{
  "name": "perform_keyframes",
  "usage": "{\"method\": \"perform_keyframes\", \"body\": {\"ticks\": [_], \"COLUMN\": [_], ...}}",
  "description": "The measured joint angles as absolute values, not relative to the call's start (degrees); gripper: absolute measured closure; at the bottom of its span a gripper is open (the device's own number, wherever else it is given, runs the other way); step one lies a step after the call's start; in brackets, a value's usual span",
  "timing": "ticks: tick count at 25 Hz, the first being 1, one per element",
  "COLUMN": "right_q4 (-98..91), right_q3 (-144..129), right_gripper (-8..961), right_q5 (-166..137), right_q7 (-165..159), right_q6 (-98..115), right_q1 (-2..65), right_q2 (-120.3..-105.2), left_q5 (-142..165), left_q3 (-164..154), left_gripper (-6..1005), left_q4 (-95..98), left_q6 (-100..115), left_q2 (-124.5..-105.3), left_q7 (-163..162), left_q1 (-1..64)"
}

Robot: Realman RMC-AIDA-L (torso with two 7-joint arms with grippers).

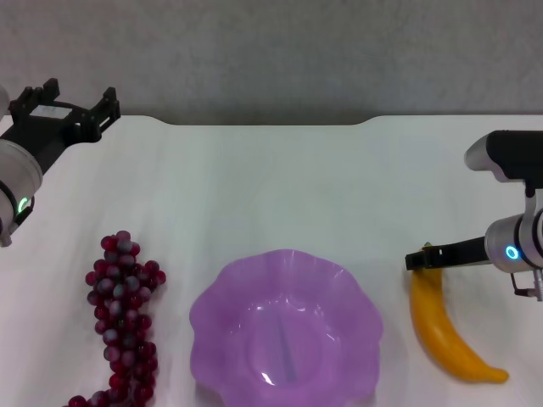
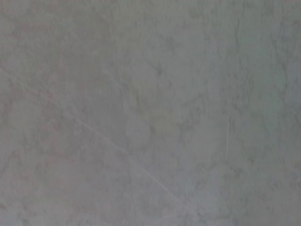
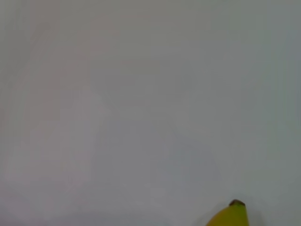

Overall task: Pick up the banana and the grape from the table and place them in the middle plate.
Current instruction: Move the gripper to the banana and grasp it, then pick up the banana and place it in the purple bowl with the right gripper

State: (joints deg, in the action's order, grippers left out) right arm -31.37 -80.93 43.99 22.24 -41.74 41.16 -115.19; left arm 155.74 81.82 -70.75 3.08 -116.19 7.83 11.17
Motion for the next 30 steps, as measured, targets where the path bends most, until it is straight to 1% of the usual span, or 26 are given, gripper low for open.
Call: {"method": "perform_keyframes", "body": {"ticks": [8, 13, 19, 23, 27, 30], "right_q4": [-28.62, -28.79, -28.9, -28.73, -31.21, -37.22], "right_q3": [-81.8, -81.82, -81.81, -81.56, -81.15, -81.0], "right_gripper": [340, 341, 451, 477, 483, 483], "right_q5": [43.89, 44.08, 44.27, 44.45, 45.05, 46.63], "right_q7": [22.32, 22.34, 24.52, 25.97, 26.8, 27.27], "right_q6": [-40.95, -40.95, -40.81, -40.28, -40.32, -41.3], "right_q1": [42.93, 42.84, 42.49, 42.36, 40.48, 36.67], "right_q2": [-115.23, -115.23, -115.22, -115.26, -115.3, -115.1], "left_q5": [155.74, 155.74, 155.74, 155.74, 155.74, 155.74], "left_q3": [81.82, 81.82, 81.83, 81.83, 81.83, 81.83], "left_gripper": [179, 179, 179, 180, 180, 180], "left_q4": [-70.83, -70.84, -70.84, -70.84, -70.84, -70.81], "left_q6": [3.08, 3.08, 3.08, 3.07, 3.0, 2.69], "left_q2": [-116.19, -116.19, -116.19, -116.23, -116.26, -116.28], "left_q7": [7.82, 7.82, 7.82, 7.82, 7.82, 7.82], "left_q1": [11.16, 11.09, 11.07, 11.07, 10.79, 10.44]}}
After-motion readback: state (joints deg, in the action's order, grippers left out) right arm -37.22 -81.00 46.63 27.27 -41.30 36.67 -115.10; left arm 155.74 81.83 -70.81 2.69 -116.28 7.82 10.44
